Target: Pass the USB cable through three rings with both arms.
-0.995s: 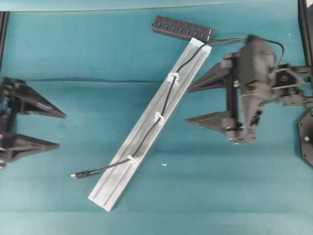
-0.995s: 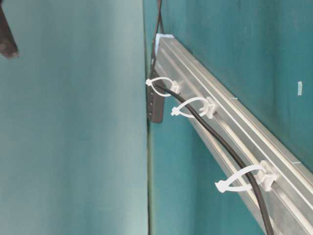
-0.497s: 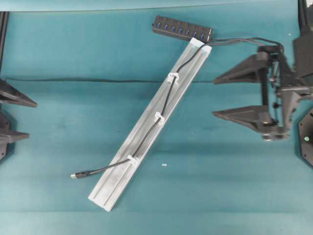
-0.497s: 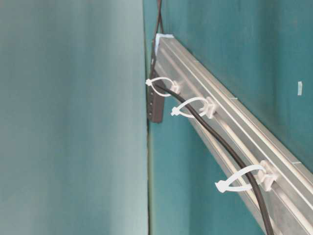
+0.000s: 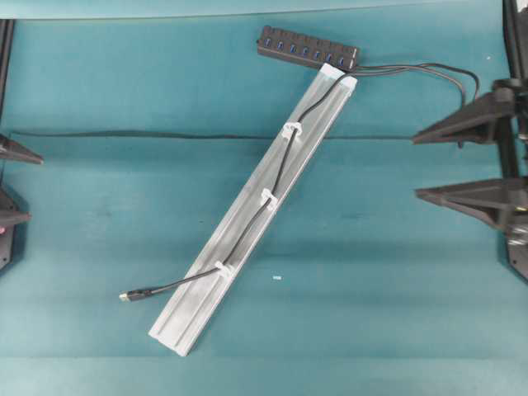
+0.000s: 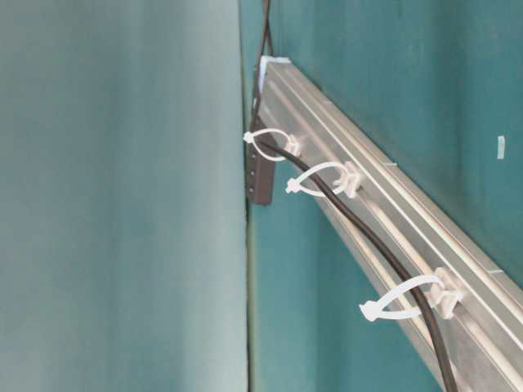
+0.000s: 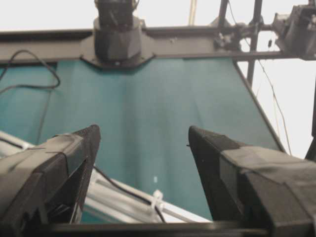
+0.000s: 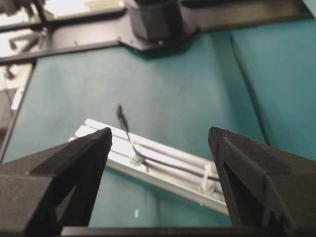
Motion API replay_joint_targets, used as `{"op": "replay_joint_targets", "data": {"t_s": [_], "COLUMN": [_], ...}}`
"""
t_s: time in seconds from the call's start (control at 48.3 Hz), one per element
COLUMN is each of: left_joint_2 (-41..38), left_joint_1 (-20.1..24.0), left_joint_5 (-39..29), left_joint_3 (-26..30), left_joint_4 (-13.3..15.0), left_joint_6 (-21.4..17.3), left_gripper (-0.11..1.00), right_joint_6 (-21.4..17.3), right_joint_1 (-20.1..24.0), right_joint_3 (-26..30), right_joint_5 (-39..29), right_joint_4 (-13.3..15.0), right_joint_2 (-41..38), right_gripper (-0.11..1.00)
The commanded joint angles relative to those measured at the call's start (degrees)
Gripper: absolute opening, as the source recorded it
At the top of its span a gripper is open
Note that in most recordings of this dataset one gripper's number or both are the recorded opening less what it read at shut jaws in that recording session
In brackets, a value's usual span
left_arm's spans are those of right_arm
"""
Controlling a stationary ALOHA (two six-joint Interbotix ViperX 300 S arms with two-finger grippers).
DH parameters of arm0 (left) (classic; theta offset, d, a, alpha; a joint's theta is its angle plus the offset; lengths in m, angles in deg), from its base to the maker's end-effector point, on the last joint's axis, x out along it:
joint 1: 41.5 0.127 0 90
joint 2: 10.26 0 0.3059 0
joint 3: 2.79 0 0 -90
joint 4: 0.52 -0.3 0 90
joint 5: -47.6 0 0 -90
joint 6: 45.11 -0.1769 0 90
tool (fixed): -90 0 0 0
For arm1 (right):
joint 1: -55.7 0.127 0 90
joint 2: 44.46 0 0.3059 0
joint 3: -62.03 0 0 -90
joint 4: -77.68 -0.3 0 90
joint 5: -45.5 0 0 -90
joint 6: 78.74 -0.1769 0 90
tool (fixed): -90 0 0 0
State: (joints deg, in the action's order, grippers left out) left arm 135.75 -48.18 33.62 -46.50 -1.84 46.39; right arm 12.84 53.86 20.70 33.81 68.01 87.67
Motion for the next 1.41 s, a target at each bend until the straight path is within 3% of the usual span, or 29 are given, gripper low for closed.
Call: {"op": "replay_joint_targets", "data": {"t_s": [0.0, 0.414, 1.388], "left_joint_2": [-0.35, -0.62, -2.72], "left_joint_1": [0.18, 0.18, 0.26], "left_joint_5": [0.62, 1.85, 2.11], "left_joint_3": [1.41, 1.05, 0.18], "left_joint_4": [-0.26, -0.26, -0.26], "left_joint_6": [-0.09, 0.97, 3.78], "left_gripper": [0.81, 0.81, 0.8], "right_joint_6": [0.79, 1.14, 0.26], "right_joint_1": [0.53, 1.58, 1.49], "right_joint_3": [-0.09, -1.76, -3.43], "right_joint_5": [0.09, 4.22, 6.42], "right_joint_4": [0.09, 0.18, 0.09], "right_joint_2": [1.32, 4.04, 6.68], "right_gripper": [0.86, 0.86, 0.86]}}
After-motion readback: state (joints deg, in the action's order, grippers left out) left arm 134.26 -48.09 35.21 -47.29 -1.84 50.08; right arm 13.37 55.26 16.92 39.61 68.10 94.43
